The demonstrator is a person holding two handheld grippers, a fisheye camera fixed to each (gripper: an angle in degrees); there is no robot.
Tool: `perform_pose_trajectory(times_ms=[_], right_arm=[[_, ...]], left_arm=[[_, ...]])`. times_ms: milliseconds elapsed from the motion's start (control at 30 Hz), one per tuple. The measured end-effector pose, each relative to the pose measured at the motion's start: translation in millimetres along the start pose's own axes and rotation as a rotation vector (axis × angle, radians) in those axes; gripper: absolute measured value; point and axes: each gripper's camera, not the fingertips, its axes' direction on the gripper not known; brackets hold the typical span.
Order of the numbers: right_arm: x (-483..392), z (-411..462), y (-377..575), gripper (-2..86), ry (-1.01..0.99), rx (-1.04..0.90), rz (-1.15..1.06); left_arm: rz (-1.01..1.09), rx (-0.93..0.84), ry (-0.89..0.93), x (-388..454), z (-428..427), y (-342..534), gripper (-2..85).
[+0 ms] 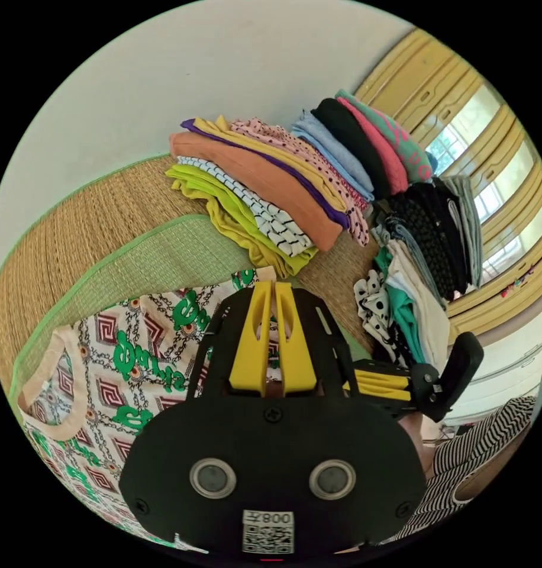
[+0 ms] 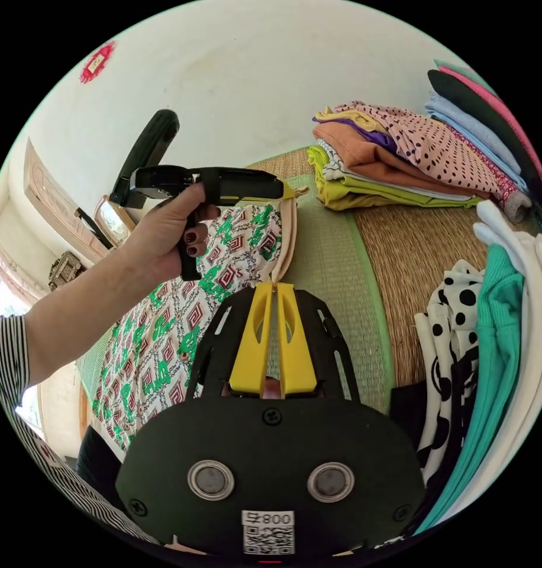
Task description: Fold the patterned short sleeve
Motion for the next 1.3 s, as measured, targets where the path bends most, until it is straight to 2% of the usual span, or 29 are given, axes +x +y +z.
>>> perform_pose_trajectory(times_ms=[200,500,700,933,1133,1233,1300], right_arm=[[-31.2,-6.0,0.7,1.0,0.014,0.059,-0.157],[-67.7,24.5,-0.1,1.0,-0.029,-0.049,-0.336],[-68.8,42.2,-2.9,1.2,-0.049,-0.118,-0.348],[-64.8,55.7,-9.7,1.2,-0.112,-0.177,-0.344],[-49.2,68.3,-18.0,0.7,-0.272,-0.255,-0.298],[-41.9,67.2,-22.3,2.2,-0.306,-0.246,-0.268],[-38.2,64.3,-24.8,2.3,-0.312,-0.229,-0.248]], left_arm=[[-0.155,0.147,0.142,-56.4,-65.3,34.0,0.7],[-0.272,0.177,0.170,-113.4,-121.3,83.1,0.9],[-0.308,0.149,0.158,-133.5,-147.7,104.9,1.7],[-0.323,0.209,0.138,-138.8,-190.2,127.4,2.3],[-0.261,0.270,-0.009,-116.1,-228.5,138.7,1.7],[-0.215,0.197,0.020,-109.9,-230.3,140.0,1.2],[-0.201,0.088,-0.035,-106.4,-223.5,142.0,0.7]])
